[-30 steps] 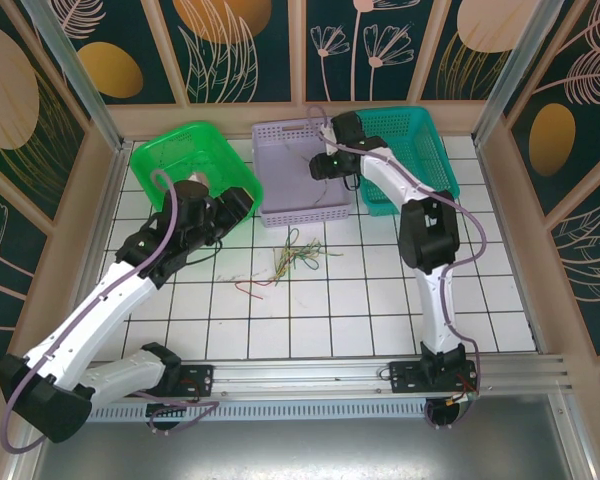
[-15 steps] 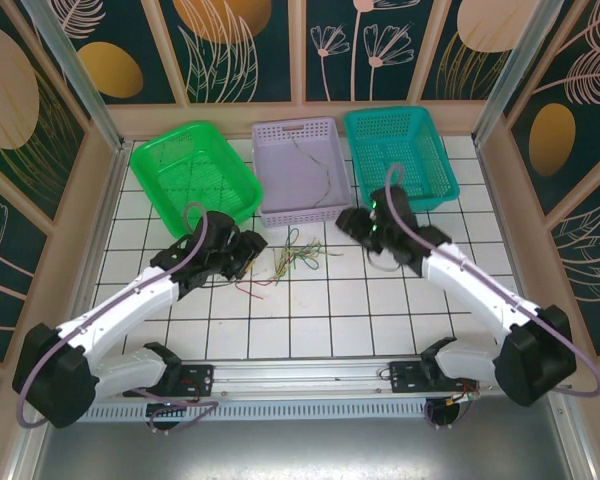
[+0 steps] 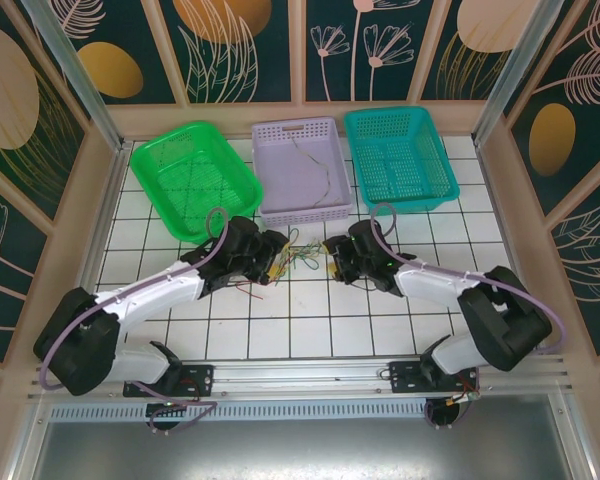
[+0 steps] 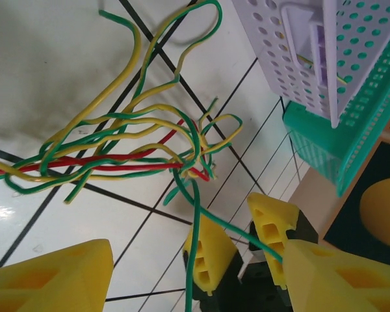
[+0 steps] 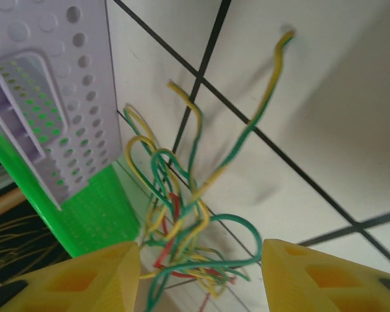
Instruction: Untangle the cables
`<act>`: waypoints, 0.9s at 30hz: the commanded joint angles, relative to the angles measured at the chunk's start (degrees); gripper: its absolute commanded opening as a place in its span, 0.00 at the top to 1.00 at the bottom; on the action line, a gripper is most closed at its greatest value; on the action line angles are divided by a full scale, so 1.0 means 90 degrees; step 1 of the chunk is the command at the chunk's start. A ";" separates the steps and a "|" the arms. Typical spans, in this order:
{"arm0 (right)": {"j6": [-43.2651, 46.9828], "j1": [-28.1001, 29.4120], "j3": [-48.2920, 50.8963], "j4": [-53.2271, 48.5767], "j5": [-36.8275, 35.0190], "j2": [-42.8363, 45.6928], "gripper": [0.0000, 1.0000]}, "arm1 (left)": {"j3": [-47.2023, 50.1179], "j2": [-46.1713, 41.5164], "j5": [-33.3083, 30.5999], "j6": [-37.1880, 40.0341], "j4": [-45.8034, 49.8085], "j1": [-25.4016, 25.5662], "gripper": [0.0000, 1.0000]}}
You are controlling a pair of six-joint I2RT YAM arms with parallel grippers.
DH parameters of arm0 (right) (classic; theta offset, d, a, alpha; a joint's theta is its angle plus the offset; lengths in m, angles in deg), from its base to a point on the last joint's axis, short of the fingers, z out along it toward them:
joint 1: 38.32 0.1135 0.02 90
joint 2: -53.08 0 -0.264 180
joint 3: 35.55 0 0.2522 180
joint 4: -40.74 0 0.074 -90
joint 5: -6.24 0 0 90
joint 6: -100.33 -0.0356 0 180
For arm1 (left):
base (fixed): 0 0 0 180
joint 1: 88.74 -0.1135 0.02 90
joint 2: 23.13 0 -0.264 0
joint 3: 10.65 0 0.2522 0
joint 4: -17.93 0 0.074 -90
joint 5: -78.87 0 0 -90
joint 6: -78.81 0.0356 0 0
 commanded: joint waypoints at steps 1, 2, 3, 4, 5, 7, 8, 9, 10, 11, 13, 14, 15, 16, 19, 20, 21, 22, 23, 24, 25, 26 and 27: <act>-0.0739 -0.0052 -0.0042 0.0767 0.0083 -0.0317 0.49 | 0.0019 0.0254 0.0118 -0.0559 -0.0692 0.0038 0.29; -0.0788 -0.0071 -0.0024 0.0820 0.0080 -0.0402 0.51 | -0.0008 0.0323 0.0100 -0.0561 -0.0697 0.0041 0.29; -0.0822 -0.0099 -0.0009 0.0812 0.0070 -0.0469 0.53 | -0.0027 0.0378 0.0071 -0.0563 -0.0679 0.0047 0.29; -0.0844 -0.0126 0.0003 0.0794 0.0029 -0.0507 0.55 | -0.0039 0.0427 0.0039 -0.0560 -0.0678 0.0051 0.29; -0.0850 -0.0159 0.0023 0.0792 -0.0029 -0.0573 0.56 | -0.0058 0.0491 0.0003 -0.0534 -0.0669 0.0049 0.30; -0.0796 -0.0259 0.0054 0.0800 -0.0097 -0.0722 0.59 | -0.0125 0.0626 -0.0009 -0.0488 -0.0649 0.0047 0.31; -0.0775 -0.0317 0.0078 0.0858 -0.0088 -0.0806 0.61 | -0.0167 0.0705 -0.0014 -0.0431 -0.0635 0.0049 0.32; -0.0737 -0.0364 0.0093 0.0962 -0.0090 -0.0898 0.64 | -0.0216 0.0774 -0.0033 -0.0356 -0.0581 0.0045 0.33; -0.0695 -0.0392 0.0093 0.1015 -0.0065 -0.0984 0.70 | -0.0255 0.0819 -0.0060 -0.0302 -0.0515 0.0046 0.33; -0.0656 -0.0421 0.0085 0.1072 -0.0025 -0.1048 0.80 | -0.0303 0.0868 -0.0090 -0.0229 -0.0460 0.0052 0.34; -0.0571 -0.0443 0.0069 0.1022 0.0038 -0.1096 0.91 | -0.0372 0.0916 -0.0124 -0.0127 -0.0360 0.0051 0.34; -0.0497 -0.0429 0.0064 0.0946 0.0039 -0.1068 0.92 | -0.0404 0.0945 -0.0135 -0.0074 -0.0323 0.0055 0.34; -0.0410 -0.0431 0.0078 0.0823 0.0039 -0.1017 0.96 | -0.0436 0.0972 -0.0137 -0.0017 -0.0265 0.0058 0.34; -0.0330 -0.0420 0.0106 0.0719 0.0013 -0.0931 1.00 | -0.0471 0.0994 -0.0132 0.0027 -0.0200 0.0054 0.34; -0.0102 -0.0434 0.0317 0.0560 -0.0120 -0.0521 1.00 | -0.0548 0.1052 -0.0144 0.0148 -0.0023 0.0083 0.32; 0.0023 -0.0433 0.0370 0.0480 -0.0159 -0.0346 1.00 | -0.0586 0.1087 -0.0146 0.0210 0.0032 0.0096 0.32; 0.0171 -0.0434 0.0412 0.0365 -0.0203 -0.0173 1.00 | -0.0648 0.1136 -0.0137 0.0290 0.0126 0.0116 0.32; 0.0275 -0.0434 0.0434 0.0237 -0.0231 -0.0029 1.00 | -0.0704 0.1188 -0.0137 0.0387 0.0235 0.0134 0.32; 0.0373 -0.0442 0.0503 0.0164 -0.0243 0.0139 1.00 | -0.0775 0.1267 -0.0140 0.0521 0.0360 0.0161 0.32; 0.0435 -0.0443 0.0598 0.0176 -0.0261 0.0290 1.00 | -0.0848 0.1347 -0.0166 0.0666 0.0484 0.0173 0.32; 0.0463 -0.0444 0.0683 0.0187 -0.0277 0.0453 1.00 | -0.0879 0.1422 -0.0232 0.0792 0.0573 0.0181 0.33; 0.0477 -0.0444 0.0788 0.0190 -0.0292 0.0619 1.00 | -0.0892 0.1504 -0.0305 0.0889 0.0644 0.0195 0.34; 0.0477 -0.0453 0.0900 0.0216 -0.0302 0.0776 1.00 | -0.0863 0.1583 -0.0325 0.0937 0.0620 0.0191 0.37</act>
